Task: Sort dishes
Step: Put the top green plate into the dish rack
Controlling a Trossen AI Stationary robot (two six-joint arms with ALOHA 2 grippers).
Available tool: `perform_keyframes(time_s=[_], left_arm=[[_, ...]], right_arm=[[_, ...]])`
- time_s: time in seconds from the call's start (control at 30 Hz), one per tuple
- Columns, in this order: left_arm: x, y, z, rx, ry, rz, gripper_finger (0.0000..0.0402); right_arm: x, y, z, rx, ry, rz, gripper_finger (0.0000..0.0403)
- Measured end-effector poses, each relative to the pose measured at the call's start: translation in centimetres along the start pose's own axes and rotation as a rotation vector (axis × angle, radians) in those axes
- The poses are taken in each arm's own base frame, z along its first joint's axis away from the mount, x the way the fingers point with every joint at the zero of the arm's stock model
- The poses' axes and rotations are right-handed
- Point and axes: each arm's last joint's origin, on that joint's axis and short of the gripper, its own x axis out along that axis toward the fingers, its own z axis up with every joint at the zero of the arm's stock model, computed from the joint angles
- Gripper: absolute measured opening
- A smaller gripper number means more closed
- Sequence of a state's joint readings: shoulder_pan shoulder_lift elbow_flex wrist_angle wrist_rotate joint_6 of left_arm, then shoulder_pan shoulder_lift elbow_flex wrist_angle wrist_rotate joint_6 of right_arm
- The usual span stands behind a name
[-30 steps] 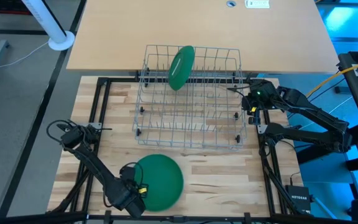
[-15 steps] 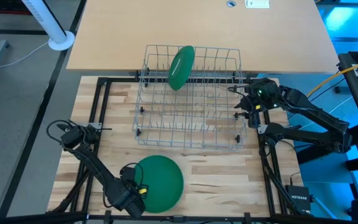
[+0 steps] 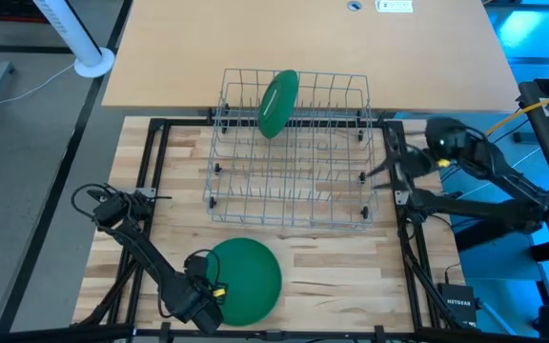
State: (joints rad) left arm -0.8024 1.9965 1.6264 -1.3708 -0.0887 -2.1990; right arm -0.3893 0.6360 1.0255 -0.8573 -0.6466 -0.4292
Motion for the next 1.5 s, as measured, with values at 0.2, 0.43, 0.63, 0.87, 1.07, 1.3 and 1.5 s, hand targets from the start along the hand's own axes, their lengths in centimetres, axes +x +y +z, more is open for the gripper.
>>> perform_keyframes(time_s=[0.2,0.43,0.63,0.87,1.07,1.3,1.5], left_arm=[[0.0,0.0,0.0,0.000,0.000,0.000,0.0001],[0.0,0.0,0.0,0.000,0.001,-0.001,0.0000],[0.0,0.0,0.0,0.013,0.001,-0.001,0.0000],[0.0,0.0,0.0,0.013,0.002,-0.002,0.0001],[0.0,-0.1,-0.1,0.013,0.007,-0.009,0.0000],[0.0,-0.3,-0.2,0.013,0.020,-0.028,0.0000],[0.0,-0.3,-0.2,0.012,0.020,-0.028,0.0001]], right_arm=[[4.2,1.4,-2.5,0.036,-0.013,0.117,0.0154],[9.8,4.2,-1.3,-0.086,-0.375,0.335,0.0154],[13.0,5.8,0.3,-0.240,-0.529,0.334,0.0154],[18.3,6.4,-2.5,-0.207,-0.261,0.265,0.0154],[22.5,6.7,-6.3,-0.156,0.010,0.214,0.0154],[26.8,6.9,-8.8,-0.147,0.121,0.200,0.0154],[28.1,7.9,-7.9,-0.193,0.114,0.159,0.0154]])
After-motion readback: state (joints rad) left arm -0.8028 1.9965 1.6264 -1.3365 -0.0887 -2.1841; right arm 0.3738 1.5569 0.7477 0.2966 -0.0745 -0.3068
